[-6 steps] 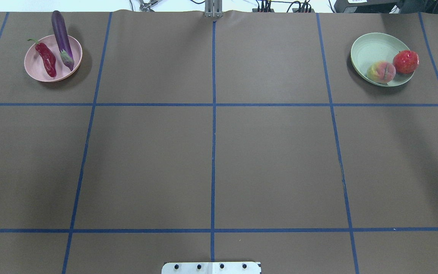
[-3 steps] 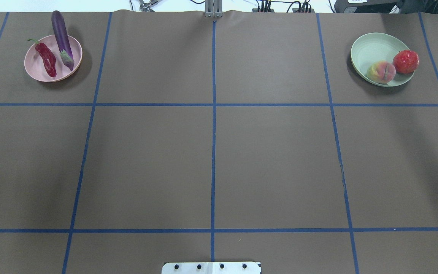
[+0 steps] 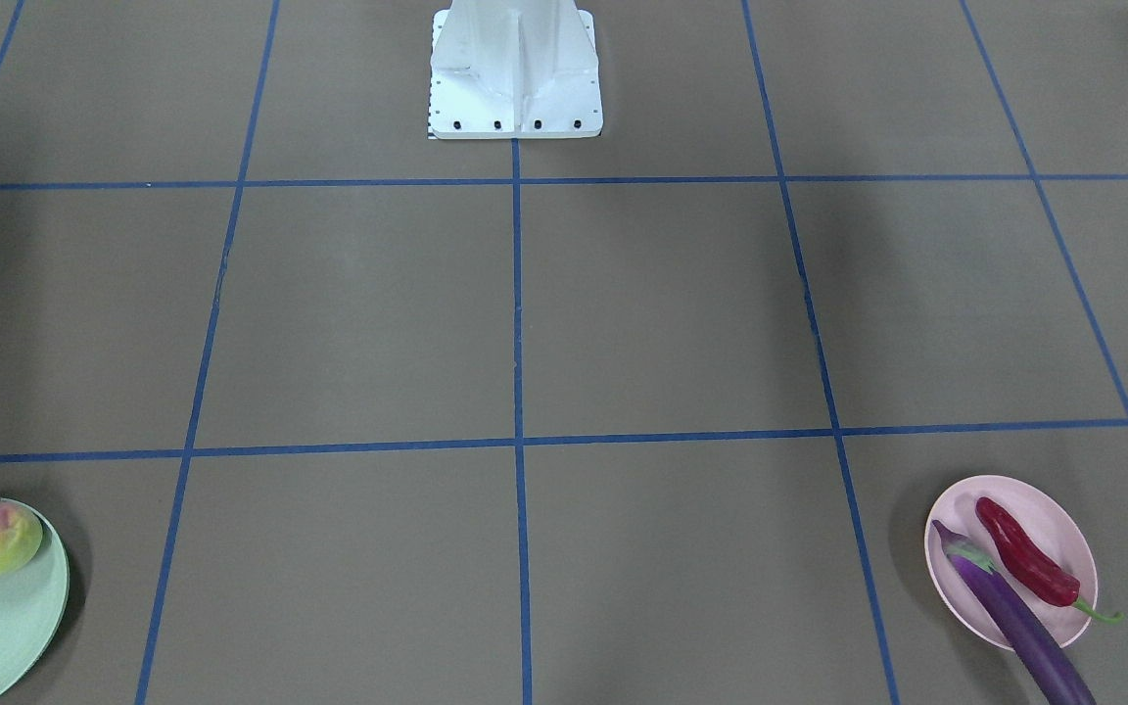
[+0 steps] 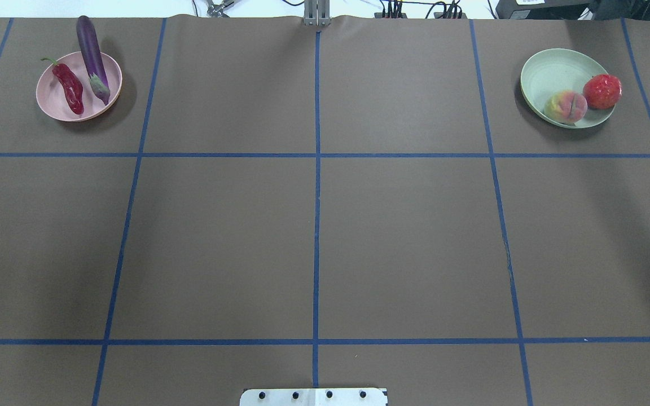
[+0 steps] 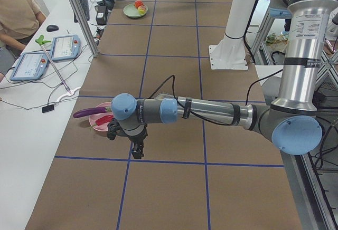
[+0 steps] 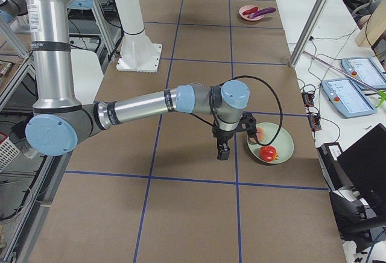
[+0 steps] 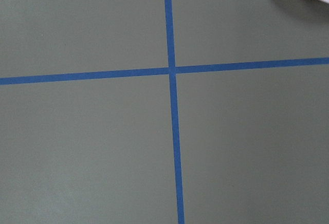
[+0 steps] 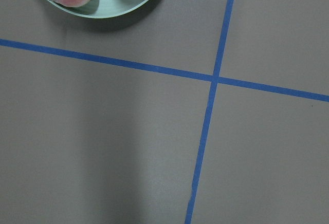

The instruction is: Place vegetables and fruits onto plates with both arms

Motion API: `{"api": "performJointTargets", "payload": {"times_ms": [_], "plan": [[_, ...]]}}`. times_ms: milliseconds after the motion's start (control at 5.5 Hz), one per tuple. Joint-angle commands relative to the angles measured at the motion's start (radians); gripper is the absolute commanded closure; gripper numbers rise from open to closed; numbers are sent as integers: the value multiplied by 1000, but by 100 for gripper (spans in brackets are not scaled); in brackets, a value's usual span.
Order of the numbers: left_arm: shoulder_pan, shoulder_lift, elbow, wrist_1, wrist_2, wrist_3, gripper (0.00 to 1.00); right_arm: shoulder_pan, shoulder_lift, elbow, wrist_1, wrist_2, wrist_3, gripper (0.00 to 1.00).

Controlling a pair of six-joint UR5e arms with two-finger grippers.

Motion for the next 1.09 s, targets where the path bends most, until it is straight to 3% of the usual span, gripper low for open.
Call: {"api": "performJointTargets", "payload": {"times_ms": [0, 182, 909], "plan": [[0, -1, -38, -4, 0, -1, 0, 0, -8, 15, 1, 28, 10, 0], [1, -13, -24, -49, -1, -2, 0, 2, 8, -29, 3, 30, 10, 0], [3, -16, -27, -56, -1, 2, 0, 14, 12, -46, 21, 62, 8, 0]]}}
